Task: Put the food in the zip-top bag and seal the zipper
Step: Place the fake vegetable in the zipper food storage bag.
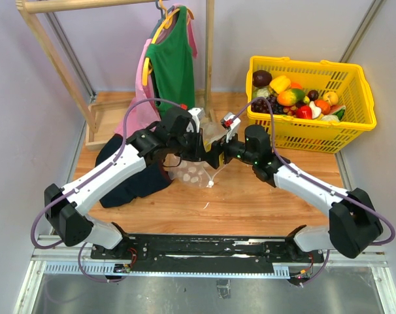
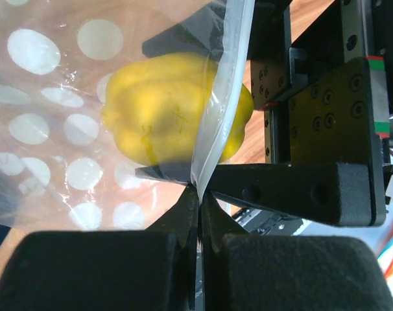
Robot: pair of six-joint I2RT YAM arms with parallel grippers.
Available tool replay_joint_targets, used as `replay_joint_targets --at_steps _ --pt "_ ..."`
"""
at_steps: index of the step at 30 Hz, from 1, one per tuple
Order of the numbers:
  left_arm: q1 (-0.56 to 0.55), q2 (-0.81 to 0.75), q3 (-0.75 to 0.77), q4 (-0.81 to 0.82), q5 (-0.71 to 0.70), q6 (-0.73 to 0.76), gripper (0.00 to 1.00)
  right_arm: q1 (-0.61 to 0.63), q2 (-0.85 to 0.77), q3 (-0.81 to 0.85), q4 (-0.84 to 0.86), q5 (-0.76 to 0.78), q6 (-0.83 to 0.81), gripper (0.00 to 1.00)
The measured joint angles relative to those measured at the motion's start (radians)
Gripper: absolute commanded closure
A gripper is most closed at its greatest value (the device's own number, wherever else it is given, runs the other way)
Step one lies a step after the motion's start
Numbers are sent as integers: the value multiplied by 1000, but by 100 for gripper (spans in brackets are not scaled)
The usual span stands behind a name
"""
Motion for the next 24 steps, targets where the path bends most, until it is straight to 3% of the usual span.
replay_joint_targets --at_steps 5,15,24 --pt "-1 -21 -45 36 11 -50 100 0 -45 -1 -58 18 -51 0" --pt "-3 -63 -108 110 32 -127 100 1 -161 -1 -173 64 -95 0" --pt "-1 -65 -111 156 -44 -130 100 22 -294 93 -411 101 -51 3"
